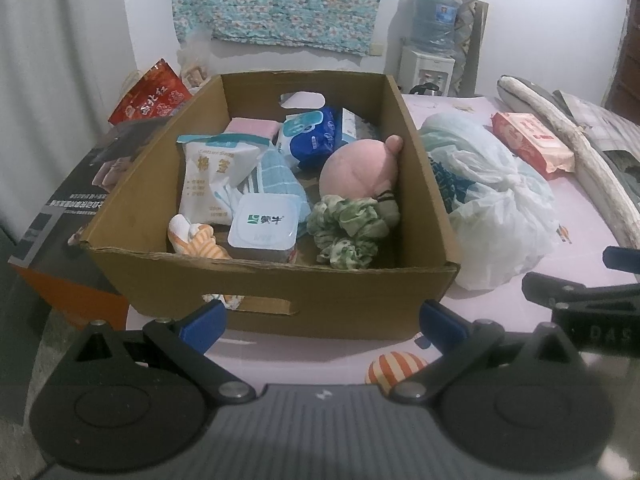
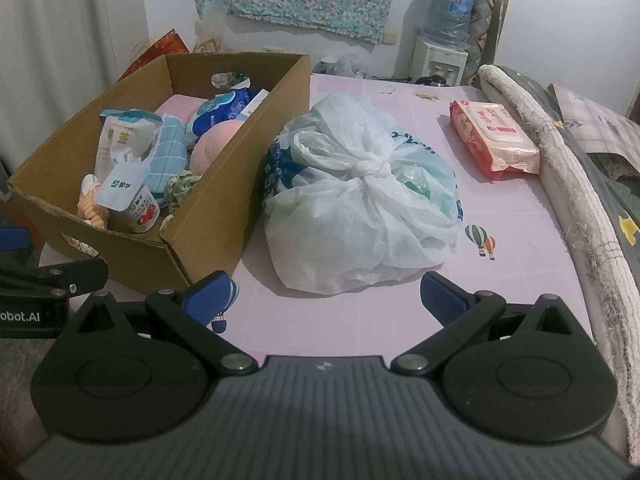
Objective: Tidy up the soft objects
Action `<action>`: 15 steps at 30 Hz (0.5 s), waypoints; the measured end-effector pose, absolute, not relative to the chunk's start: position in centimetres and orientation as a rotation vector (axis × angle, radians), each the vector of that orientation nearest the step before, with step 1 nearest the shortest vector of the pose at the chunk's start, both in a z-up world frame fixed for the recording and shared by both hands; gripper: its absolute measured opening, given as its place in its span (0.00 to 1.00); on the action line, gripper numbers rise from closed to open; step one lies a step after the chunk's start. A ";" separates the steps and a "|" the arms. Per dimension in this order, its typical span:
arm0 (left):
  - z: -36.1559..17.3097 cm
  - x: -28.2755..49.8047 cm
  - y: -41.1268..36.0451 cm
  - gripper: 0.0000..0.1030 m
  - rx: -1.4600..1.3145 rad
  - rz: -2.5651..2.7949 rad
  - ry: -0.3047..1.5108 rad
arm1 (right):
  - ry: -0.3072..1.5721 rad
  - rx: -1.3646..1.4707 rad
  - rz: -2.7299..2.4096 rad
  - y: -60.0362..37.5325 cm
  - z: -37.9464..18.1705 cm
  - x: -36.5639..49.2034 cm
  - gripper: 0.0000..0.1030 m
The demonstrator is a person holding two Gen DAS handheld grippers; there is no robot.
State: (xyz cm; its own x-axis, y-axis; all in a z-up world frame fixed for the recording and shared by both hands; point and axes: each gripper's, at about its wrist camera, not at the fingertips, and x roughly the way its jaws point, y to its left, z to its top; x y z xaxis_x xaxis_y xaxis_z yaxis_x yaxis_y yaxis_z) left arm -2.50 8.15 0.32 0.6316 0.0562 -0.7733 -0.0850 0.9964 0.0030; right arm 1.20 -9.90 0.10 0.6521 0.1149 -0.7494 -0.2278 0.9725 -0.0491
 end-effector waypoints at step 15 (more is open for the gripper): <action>0.5 -2.6 7.8 1.00 -0.026 0.065 0.883 | 0.834 -0.146 0.189 -10.0 0.3 1.1 0.99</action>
State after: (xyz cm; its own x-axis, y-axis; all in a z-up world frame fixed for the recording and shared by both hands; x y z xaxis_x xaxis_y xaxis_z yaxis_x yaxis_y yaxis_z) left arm -2.64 7.83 0.51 0.6329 0.0460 -0.7729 -0.0676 0.9977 0.0039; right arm 1.07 -10.00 0.25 0.6570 0.1091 -0.7460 -0.2232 0.9733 -0.0542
